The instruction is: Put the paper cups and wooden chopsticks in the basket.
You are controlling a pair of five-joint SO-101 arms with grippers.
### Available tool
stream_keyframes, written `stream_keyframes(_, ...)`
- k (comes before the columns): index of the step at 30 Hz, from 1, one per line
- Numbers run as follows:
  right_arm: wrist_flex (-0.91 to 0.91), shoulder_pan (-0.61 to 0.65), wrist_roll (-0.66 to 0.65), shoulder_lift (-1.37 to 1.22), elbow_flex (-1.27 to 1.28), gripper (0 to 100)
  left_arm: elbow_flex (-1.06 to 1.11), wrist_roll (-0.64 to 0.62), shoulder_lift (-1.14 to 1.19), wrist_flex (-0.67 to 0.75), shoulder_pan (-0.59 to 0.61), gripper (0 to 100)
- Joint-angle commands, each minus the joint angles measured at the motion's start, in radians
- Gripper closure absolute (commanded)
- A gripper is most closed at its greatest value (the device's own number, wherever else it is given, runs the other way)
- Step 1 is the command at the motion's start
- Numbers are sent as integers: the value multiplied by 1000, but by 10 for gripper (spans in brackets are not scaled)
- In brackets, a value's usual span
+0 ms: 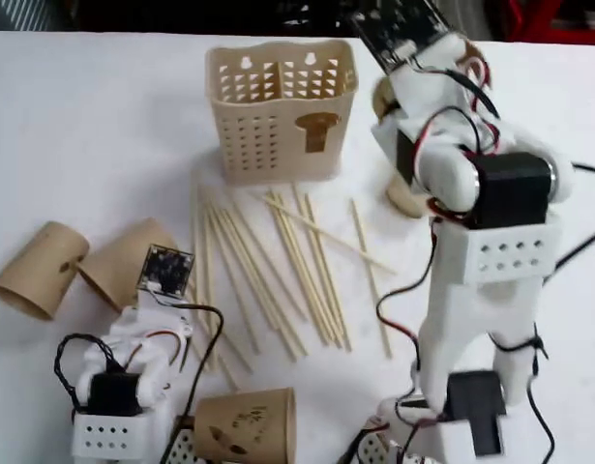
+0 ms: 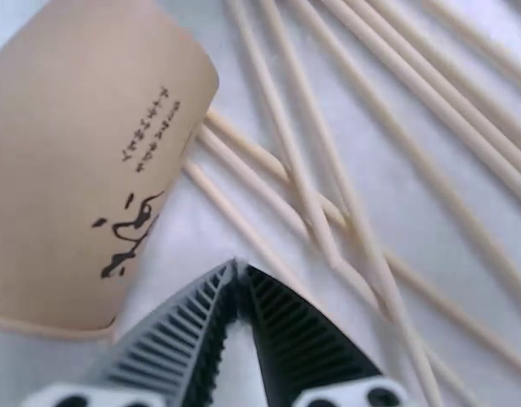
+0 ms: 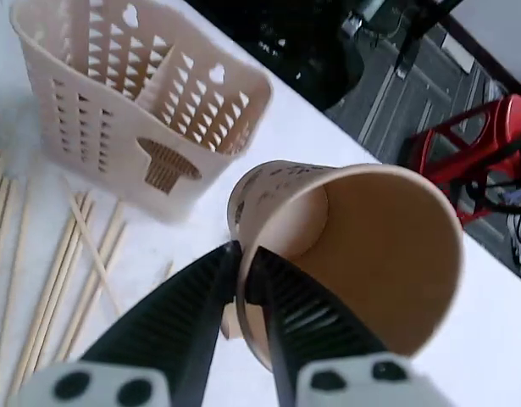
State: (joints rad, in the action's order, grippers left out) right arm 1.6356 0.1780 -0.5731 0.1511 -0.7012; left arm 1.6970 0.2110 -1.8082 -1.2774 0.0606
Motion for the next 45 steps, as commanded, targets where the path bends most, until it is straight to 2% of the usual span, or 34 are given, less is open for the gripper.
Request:
stream_keyframes(1, -16, 71, -8, -97, -187, 979, -3, -9, -10, -3, -15, 975)
stream_keyframes(10, -16, 162, -8, -460, -529, 979, -3, -9, -10, -3, -15, 975)
stream_keyframes(16, -7, 189, -8, -605, -669, 975, -3, -9, -10, -3, -15, 975)
stream_keyframes(20, 39, 191, -8, -647, -671, 959, -3, -9, -10, -3, -15, 975)
stream_keyframes(25, 84, 189, -6, -615, -672, 805, -3, -9, -10, -3, -15, 975)
stream_keyframes(30, 87, 200, -6, -490, -667, 809, -3, -9, -10, -3, -15, 975)
stream_keyframes(36, 87, 202, -6, -305, -416, 830, -3, -8, -10, -3, -16, 975)
stream_keyframes(45, 84, 205, -5, 125, 265, 887, -3, -5, -10, -3, -15, 974)
